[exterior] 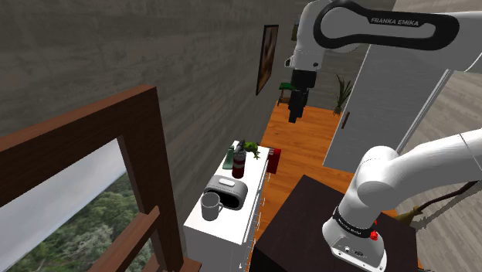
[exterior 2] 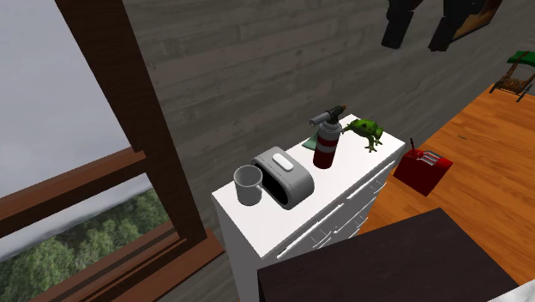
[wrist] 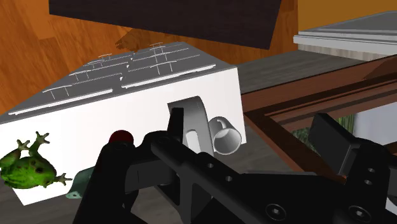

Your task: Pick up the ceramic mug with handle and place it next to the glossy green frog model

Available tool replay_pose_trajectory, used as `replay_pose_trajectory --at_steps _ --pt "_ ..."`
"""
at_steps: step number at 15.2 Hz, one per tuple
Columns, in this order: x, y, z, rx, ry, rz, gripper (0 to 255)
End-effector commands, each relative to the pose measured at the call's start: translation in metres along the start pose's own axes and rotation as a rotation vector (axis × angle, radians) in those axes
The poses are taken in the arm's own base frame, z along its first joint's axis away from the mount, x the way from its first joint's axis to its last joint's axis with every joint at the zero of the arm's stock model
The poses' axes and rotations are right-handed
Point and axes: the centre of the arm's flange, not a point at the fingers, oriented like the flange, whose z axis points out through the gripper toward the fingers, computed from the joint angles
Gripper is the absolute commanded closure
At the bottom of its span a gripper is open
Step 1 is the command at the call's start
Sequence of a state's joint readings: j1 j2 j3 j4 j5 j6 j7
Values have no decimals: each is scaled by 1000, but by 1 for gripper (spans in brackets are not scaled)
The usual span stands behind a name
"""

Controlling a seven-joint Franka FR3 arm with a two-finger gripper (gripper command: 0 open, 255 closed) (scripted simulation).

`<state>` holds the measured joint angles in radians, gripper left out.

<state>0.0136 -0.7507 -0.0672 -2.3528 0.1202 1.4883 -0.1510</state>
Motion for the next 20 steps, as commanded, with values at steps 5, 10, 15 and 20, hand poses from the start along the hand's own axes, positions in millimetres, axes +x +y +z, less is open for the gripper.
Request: replay_pose_trajectory --at_steps 5,10,15,20 --pt "24 -23 42 -23 10 30 0" --pt "56 -50 95 -51 23 67 0" --pt "89 -73 148 -80 36 104 0" --pt "124 -94 201 -109 49 142 0"
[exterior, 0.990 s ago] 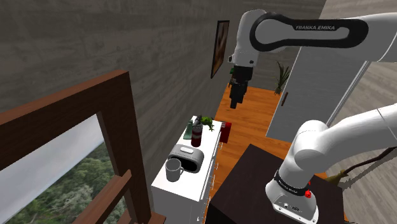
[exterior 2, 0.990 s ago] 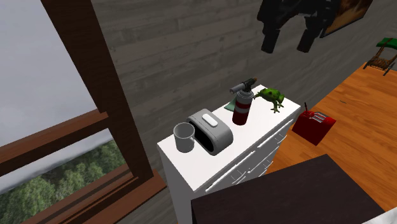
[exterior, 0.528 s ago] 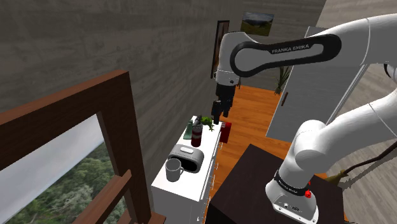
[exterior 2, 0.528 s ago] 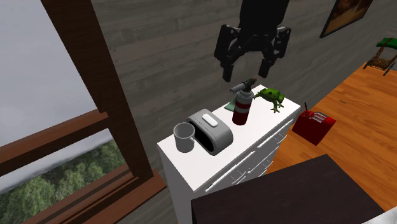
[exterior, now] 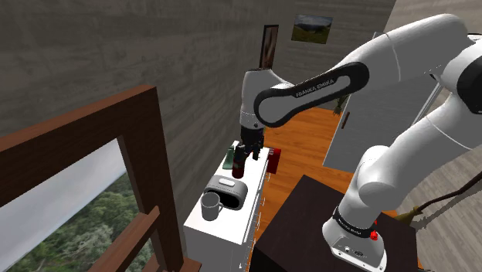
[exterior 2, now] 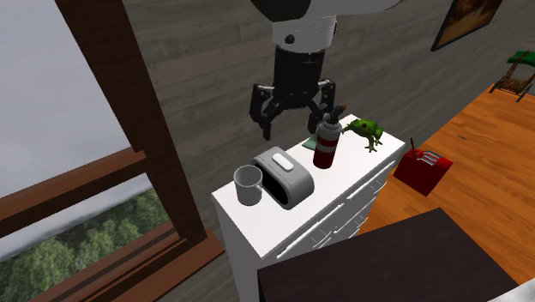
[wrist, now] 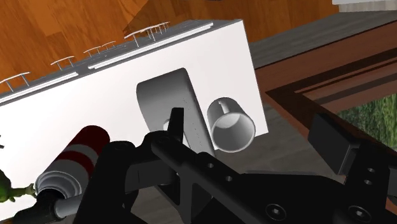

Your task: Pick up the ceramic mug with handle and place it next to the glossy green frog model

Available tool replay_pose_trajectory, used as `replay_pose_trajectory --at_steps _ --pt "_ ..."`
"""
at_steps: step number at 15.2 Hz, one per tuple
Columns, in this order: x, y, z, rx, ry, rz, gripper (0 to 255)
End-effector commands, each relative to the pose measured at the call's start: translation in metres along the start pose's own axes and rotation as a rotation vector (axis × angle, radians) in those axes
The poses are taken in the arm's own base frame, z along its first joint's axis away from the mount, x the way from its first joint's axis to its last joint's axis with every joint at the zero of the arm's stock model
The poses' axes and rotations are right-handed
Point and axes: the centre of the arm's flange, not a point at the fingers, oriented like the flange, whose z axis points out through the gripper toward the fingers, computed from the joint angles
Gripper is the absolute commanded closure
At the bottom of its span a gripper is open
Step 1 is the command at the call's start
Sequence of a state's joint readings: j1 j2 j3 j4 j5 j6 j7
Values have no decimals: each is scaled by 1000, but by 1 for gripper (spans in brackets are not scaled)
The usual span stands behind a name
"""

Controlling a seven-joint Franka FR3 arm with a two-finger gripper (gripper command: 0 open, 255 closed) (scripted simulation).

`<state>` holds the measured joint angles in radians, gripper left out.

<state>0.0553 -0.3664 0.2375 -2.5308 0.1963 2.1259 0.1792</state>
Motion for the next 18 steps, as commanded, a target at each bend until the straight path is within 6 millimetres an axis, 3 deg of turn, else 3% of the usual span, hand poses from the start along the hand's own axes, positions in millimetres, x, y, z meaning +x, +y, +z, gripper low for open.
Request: replay_pose_trajectory --at_steps 1,18 --pt "10 -12 23 -10 7 16 0" --pt "122 -95 202 -107 50 143 0"
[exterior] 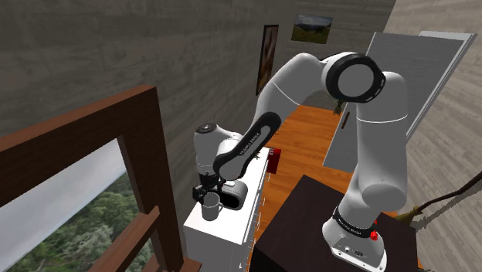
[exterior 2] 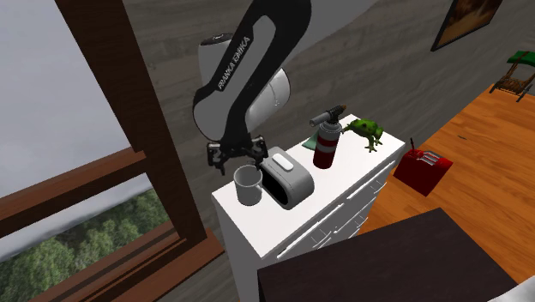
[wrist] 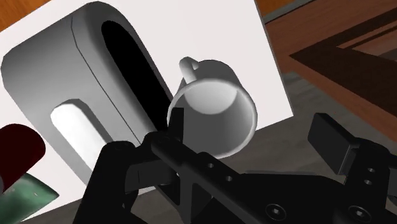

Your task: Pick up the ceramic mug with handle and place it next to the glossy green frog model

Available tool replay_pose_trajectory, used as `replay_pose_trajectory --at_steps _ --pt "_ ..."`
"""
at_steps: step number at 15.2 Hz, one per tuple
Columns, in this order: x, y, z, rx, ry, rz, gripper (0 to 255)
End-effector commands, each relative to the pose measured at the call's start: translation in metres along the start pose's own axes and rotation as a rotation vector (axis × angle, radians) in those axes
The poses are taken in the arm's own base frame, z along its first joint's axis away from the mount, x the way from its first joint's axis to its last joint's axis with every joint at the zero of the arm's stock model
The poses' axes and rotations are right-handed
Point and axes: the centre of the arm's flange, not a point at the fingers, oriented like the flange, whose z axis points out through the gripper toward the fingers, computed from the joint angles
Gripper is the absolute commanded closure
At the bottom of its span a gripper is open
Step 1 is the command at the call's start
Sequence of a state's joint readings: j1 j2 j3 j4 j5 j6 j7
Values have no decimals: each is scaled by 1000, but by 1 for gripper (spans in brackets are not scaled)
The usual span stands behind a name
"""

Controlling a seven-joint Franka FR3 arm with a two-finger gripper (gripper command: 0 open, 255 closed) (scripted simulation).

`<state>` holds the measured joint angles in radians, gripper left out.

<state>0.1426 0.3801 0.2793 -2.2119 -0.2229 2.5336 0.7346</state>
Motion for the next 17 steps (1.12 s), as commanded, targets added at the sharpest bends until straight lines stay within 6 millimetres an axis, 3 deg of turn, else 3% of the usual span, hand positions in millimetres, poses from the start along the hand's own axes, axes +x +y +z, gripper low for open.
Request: replay_pose_trajectory --at_steps 1,4,11,17 --pt "12 -12 23 -13 6 15 0" --pt "28 -27 51 -28 13 35 0" --pt "28 -26 88 -28 13 35 0" --pt "28 -26 91 -28 13 35 0"
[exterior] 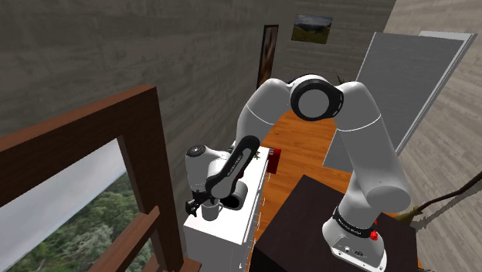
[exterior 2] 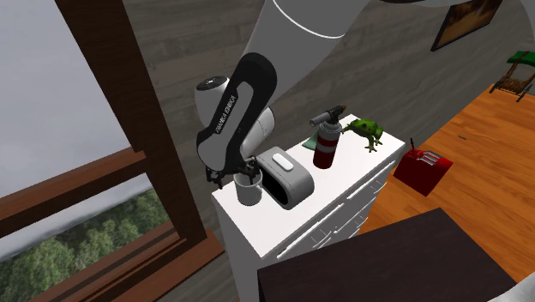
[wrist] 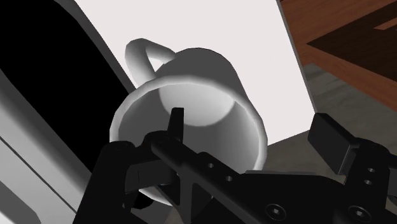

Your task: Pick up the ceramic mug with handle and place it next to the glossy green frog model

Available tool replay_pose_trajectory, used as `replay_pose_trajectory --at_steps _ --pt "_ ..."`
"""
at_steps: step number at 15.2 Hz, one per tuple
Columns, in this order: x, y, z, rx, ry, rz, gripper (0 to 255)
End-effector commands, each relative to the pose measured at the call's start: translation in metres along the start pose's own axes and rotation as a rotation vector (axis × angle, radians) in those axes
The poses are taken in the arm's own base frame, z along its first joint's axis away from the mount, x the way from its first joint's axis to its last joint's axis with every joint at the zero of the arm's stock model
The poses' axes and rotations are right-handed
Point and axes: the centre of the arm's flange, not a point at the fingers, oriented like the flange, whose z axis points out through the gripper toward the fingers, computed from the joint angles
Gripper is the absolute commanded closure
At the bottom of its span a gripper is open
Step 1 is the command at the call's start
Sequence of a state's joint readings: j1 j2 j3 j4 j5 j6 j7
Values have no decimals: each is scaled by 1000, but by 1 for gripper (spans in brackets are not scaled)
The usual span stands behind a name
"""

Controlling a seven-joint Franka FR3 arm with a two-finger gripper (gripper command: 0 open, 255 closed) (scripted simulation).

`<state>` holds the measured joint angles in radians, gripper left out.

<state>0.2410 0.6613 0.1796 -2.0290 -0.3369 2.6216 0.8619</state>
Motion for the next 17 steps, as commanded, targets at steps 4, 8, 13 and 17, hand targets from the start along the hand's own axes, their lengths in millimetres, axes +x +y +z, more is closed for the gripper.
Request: replay_pose_trajectory --at_steps 4,8,13,17 --pt "0 0 0 0 0 0 255" --pt "0 0 0 0 0 0 255" --pt "0 0 -5 0 0 0 255" --pt "0 2 -26 0 0 0 255"
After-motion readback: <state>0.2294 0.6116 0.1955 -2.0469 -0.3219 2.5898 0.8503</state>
